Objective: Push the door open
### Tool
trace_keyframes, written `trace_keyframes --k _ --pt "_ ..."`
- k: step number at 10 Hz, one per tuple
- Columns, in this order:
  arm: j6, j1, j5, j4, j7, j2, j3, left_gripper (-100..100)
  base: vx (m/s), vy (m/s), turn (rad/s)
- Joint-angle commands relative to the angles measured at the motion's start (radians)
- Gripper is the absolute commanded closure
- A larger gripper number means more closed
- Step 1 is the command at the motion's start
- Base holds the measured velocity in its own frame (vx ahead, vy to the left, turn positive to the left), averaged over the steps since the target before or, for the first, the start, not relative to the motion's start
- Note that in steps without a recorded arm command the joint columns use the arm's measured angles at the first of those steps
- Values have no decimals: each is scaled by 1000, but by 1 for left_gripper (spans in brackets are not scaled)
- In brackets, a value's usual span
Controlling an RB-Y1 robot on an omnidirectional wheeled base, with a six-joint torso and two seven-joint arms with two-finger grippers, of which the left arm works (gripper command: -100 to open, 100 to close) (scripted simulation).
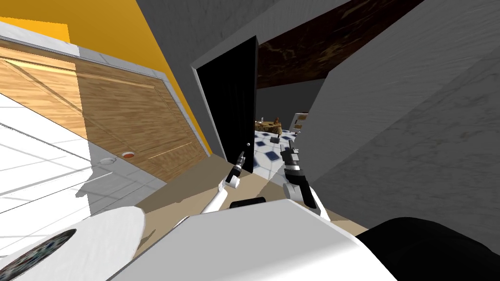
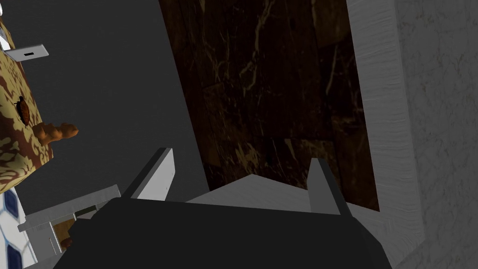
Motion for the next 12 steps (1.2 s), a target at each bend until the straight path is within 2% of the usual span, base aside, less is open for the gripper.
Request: trace_keyframes --k 1,5,10,11,12 --pt "-1 -24 5 38 -2 -6 -11 -100 116 77 -27" --pt "1 -69 15 115 -8 -19 -42 -100 110 64 -31" --pt "5 -141 32 236 -18 -48 -91 -100 143 82 -40" --pt "5 -151 35 253 -19 -54 -98 -100 151 84 -32" --pt "8 -143 33 237 -18 -50 -93 -100 72 32 -6"
